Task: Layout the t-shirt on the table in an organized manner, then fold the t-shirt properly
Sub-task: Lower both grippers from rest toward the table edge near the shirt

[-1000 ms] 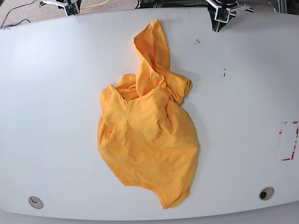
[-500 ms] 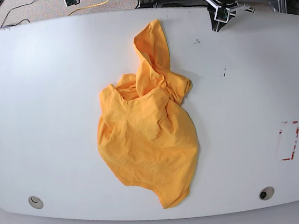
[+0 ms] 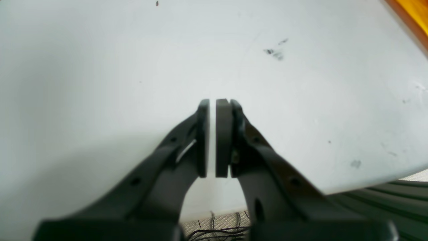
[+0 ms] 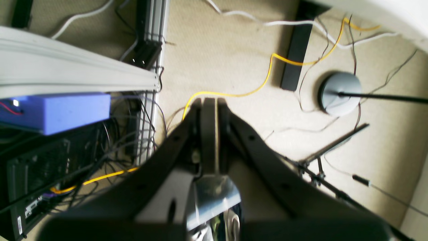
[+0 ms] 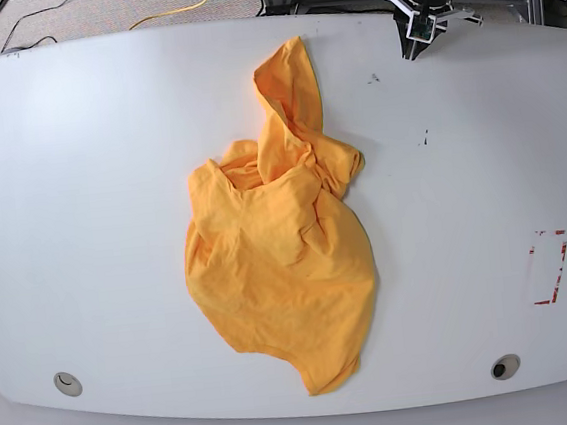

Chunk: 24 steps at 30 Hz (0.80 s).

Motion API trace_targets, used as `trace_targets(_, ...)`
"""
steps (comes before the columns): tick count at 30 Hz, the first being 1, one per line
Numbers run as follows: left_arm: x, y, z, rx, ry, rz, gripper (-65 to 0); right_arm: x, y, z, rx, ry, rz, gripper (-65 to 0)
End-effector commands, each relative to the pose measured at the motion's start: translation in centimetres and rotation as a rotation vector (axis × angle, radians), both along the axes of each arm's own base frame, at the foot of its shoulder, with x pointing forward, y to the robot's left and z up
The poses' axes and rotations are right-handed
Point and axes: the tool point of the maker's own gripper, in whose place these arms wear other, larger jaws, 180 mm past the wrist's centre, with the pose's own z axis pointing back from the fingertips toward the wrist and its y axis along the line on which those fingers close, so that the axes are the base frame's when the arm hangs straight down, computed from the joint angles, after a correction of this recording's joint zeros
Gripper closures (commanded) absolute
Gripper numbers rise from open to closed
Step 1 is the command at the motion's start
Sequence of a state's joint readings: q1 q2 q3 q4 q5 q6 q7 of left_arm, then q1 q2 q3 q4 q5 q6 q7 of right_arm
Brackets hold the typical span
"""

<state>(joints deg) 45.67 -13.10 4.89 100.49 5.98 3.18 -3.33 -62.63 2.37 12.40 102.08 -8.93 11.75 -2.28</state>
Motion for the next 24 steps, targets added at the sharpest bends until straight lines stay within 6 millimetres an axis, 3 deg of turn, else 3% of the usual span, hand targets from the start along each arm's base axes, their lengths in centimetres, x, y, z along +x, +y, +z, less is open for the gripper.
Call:
trace_targets(1,0.3,-0.1,0.8,0.0,-0.034,-0.009,-2.5,-0.2,0.0,1.3,-0.005,-0.029,0.001,-0.2)
trace_targets(12,0.3,-0.1,0.8,0.0,-0.034,-0.009,-2.5,0.5,0.5,3.3,-0.005,-0.067,-0.005,-0.2)
trace_targets(24,0.7,-0.4,1.7,-0.008,-0.061,-0.014,-2.5,4.4,0.8,5.8,-0.008,-0.187,0.015,-0.2)
